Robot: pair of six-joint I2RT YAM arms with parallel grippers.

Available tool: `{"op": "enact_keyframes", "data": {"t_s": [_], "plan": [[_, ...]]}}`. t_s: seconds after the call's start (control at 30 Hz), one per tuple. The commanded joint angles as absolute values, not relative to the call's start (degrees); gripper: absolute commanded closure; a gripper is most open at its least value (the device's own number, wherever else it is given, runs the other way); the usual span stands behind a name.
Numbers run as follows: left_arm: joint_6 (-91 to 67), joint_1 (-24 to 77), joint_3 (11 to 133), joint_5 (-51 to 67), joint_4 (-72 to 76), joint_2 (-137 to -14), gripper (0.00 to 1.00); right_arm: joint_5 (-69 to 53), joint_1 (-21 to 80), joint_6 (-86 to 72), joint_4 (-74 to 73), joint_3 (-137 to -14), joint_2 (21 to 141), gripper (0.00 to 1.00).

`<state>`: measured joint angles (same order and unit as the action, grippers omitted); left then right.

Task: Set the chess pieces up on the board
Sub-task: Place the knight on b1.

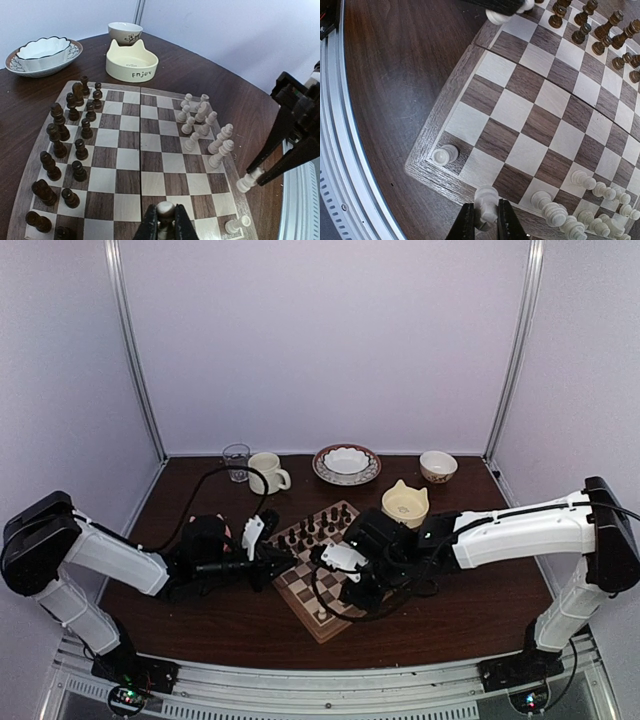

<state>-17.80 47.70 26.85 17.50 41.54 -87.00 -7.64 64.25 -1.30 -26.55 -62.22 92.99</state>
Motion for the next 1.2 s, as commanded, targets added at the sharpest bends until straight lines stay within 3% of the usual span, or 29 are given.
{"op": "enact_keyframes", "data": {"t_s": [0.0, 0.47, 1.0, 1.07, 1.13, 1.17], "plan": [[-15.4, 48.8, 26.0, 16.1, 52.1, -90.3, 1.0, -9.9, 64.6, -0.7, -23.9, -61.8, 94.4, 0.96], [-14.9, 51.5, 27.2, 15.9, 57.4, -96.5, 1.0, -10.3, 64.5, -0.8, -24.1, -63.9, 98.3, 0.95], [-13.7, 51.9, 26.9, 14.9, 56.3, -95.7, 1.0, -9.7, 64.5, -0.8, -23.6, -65.9, 101.2, 0.94], [-13.7, 51.9, 26.9, 14.9, 56.1, -95.5, 1.0, -9.5, 64.6, 0.0, -23.7, -65.9, 101.1, 0.87], [-13.7, 51.9, 26.9, 14.9, 56.0, -95.6, 1.0, -9.6, 64.6, 0.9, -23.8, -65.7, 100.6, 0.7], [-13.7, 51.9, 27.0, 14.9, 56.1, -95.6, 1.0, -9.5, 64.5, 0.9, -23.5, -65.4, 100.2, 0.67]]}}
